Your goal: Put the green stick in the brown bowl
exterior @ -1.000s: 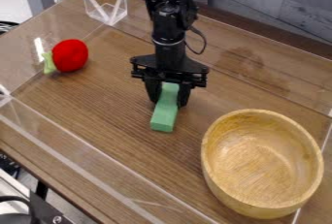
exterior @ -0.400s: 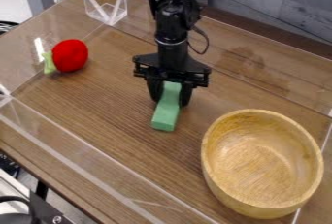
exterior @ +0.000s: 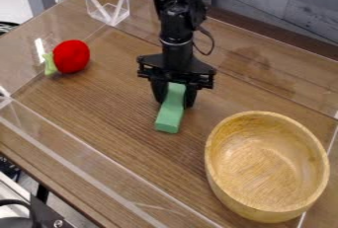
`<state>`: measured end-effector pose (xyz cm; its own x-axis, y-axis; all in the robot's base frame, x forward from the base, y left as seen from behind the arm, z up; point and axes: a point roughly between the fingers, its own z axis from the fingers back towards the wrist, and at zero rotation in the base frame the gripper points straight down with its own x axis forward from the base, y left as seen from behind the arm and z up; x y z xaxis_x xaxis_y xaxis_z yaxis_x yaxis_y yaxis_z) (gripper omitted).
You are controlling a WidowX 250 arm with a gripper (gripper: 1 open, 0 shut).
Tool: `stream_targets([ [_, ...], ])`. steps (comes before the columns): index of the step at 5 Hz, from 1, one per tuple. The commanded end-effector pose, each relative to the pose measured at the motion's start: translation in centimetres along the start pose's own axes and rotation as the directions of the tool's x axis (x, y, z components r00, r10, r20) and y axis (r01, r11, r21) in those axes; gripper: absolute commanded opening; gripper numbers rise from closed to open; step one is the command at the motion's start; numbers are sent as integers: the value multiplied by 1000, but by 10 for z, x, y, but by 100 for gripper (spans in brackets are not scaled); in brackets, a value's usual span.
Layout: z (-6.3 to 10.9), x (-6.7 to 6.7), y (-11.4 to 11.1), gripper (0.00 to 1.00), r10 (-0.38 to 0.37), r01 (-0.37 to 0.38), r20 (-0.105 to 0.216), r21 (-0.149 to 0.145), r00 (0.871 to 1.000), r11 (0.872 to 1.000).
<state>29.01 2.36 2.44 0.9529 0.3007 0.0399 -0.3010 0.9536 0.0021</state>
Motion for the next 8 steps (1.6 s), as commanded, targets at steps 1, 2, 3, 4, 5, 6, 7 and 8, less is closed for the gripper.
stream_targets([
  [1,8,9,-5,0,-18,18,38,-3,999,1000],
  [2,8,10,-6,0,-22,22,38,0,999,1000],
  [3,7,10,-7,0,-25,25,37,2,999,1000],
  [4,7,10,-8,0,-29,29,37,4,999,1000],
  [5,6,11,-9,0,-32,32,36,6,999,999],
  [6,6,11,-10,0,-34,34,35,8,999,999],
  [7,5,11,-11,0,-37,37,35,9,999,999],
  [8,5,11,-12,0,-39,39,34,11,999,999],
])
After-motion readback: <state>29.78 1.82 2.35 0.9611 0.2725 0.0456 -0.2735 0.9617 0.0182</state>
